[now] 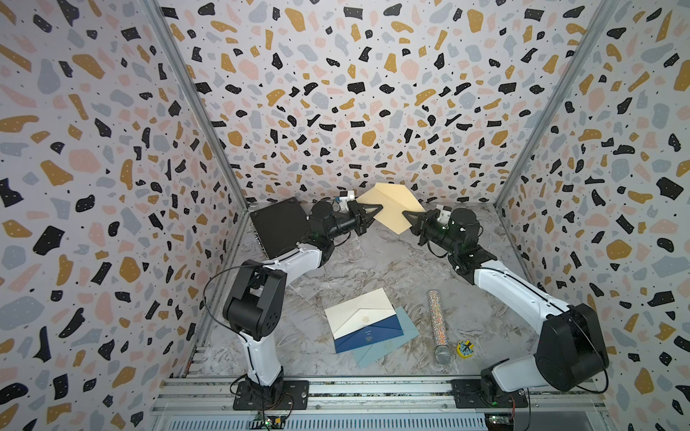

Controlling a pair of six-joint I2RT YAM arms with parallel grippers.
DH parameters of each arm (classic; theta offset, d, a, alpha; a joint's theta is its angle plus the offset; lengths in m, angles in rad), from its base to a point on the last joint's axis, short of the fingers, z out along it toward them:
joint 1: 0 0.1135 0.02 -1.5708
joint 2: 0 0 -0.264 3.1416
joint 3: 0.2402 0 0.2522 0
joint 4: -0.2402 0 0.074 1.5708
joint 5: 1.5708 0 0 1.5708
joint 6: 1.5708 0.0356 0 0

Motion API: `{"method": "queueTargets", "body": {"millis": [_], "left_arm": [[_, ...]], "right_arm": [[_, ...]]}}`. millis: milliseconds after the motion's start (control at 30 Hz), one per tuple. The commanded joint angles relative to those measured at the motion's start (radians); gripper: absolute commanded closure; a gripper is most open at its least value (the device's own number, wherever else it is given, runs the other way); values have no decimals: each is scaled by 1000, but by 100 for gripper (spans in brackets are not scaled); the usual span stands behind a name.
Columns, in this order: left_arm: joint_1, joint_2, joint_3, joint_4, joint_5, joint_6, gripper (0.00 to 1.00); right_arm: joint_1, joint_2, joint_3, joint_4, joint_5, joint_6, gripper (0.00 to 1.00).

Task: Take the letter paper out of the envelope
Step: Pick up the envelope from the envelope.

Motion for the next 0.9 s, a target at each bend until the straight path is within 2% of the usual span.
{"method": "queueTargets", "body": {"millis": [0,67,100,167,300,400,467,567,733,767,867], "left_arm": [[-4,5,40,105,19,-42,100],[3,7,55,103,31,-45,100],[11,6,64,91,45,-38,100],[31,-1,88,49,87,-6,100],[71,-18,153,-185,234,197,100],[80,-29,170,-283,332,326,100],[81,-29,170,-246,393,338,100],[84,2,157,-13,469,192,100],[86,122,206,532,519,-263,100],[88,138,215,555,525,-298,100],[89,119,207,554,543,-287,100]], "right_arm": [[2,11,59,-26,-50,-22,100],[-1,19,78,-65,-82,-60,99],[-9,24,90,-97,-108,-89,86],[-36,25,136,-221,-170,-182,69],[-89,-3,275,-644,-212,-522,46],[-102,3,374,-880,-231,-745,37],[-111,19,396,-930,-291,-810,37],[-114,27,393,-919,-373,-840,38],[-120,22,409,-947,-401,-890,40],[-123,23,410,-957,-403,-901,43],[-134,13,397,-957,-411,-913,46]]}}
